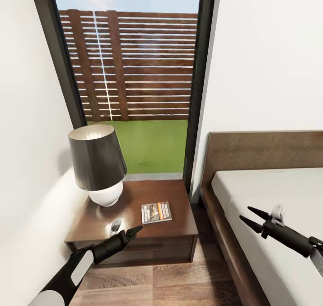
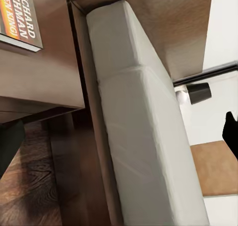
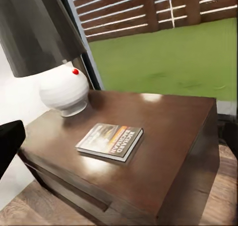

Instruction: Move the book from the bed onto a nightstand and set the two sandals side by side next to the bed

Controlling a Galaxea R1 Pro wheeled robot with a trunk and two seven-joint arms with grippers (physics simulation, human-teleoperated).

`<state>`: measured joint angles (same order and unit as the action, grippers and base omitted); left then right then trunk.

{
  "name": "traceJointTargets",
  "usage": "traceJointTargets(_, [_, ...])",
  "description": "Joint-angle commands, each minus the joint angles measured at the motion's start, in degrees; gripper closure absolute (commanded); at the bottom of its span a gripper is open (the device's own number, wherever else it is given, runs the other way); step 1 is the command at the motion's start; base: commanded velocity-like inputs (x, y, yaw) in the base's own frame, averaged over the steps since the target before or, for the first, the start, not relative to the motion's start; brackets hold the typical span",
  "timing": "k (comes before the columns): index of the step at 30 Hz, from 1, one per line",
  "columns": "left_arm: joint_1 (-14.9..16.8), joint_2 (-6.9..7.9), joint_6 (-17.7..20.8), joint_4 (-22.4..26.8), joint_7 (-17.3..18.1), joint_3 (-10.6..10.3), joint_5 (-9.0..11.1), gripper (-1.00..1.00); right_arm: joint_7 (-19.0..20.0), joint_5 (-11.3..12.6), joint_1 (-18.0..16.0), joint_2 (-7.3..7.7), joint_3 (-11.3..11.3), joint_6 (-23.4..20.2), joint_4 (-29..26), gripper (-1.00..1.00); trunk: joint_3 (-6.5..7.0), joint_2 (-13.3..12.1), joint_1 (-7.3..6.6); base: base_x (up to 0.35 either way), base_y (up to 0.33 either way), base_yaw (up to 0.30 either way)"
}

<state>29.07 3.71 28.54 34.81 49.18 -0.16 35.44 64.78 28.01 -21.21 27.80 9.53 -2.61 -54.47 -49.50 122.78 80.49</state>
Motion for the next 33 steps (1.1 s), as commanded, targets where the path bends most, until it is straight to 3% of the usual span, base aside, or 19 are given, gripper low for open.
traceJointTargets(1, [0.02,-0.06,0.47,0.0,0.04,-0.02,0.22,-1.0,0.26,0.29,-0.05,-0.03,-1.11,-0.32,0.89,-1.0,0.13,-0.39,-0.24,0.0,0.0,0.0])
traceJointTargets(4, [-0.33,-0.37,0.22,-0.29,0.07,0.04,-1.02,-1.0,0.27,0.3,-0.04,-0.75,-3.98,-0.3,3.1,-1.0,0.67,-1.6,-0.9,0.0,0.0,0.0])
traceJointTargets(9, [-1.65,-0.21,-3.28,-3.14,0.23,0.21,-5.04,-1.0,0.13,0.3,-0.05,-5.73,-6.24,-0.03,4.43,-1.0,1.57,-3.6,-1.99,0.0,0.0,0.0])
traceJointTargets(10, [-1.72,-0.17,-3.74,-3.58,0.24,0.22,-5.21,-1.0,0.1,0.3,-0.06,-6.24,-6.3,0.01,4.47,-1.0,1.75,-4.0,-2.21,0.0,0.0,0.0])
traceJointTargets(15, [-1.97,0.73,-8.15,-8.59,0.26,0.24,-5.83,-1.0,-0.23,-0.04,-0.06,-11.5,-6.58,0.3,6.16,-1.0,2.65,-6.01,-3.31,0.0,0.0,0.0])
traceJointTargets(18, [-1.99,0.96,-12.27,-11.87,0.35,0.24,-5.89,-1.0,-0.6,-4.36,-0.06,-16.33,-6.6,0.42,8.91,-1.0,3.18,-7.21,-3.97,0.0,0.0,0.0])
traceJointTargets(20, [-1.99,0.99,-13.0,-12.63,0.35,0.24,-5.9,-1.0,-0.67,-6.34,-0.06,-17.8,-6.58,0.45,9.69,-1.0,3.54,-8.01,-4.41,0.0,0.0,0.0])
traceJointTargets(21, [-2.0,1.02,-13.82,-13.9,0.32,0.23,-5.9,-1.0,-0.76,-10.21,-0.06,-20.83,-6.54,0.51,11.91,-1.0,3.72,-8.41,-4.63,0.0,0.0,0.0])
traceJointTargets(24, [-2.0,1.03,-14.45,-14.91,0.24,0.18,-5.91,-1.0,-0.74,-13.36,-0.06,-23.5,-6.47,0.65,15.09,-1.0,4.26,-9.62,-5.29,0.0,0.0,0.0])
traceJointTargets(33, [-2.0,0.9,-16.71,-16.72,0.21,0.11,-5.91,-1.0,-0.54,-14.14,-0.06,-24.35,-6.4,3.41,16.89,-1.0,5.88,-13.23,-7.26,0.0,0.0,0.0])
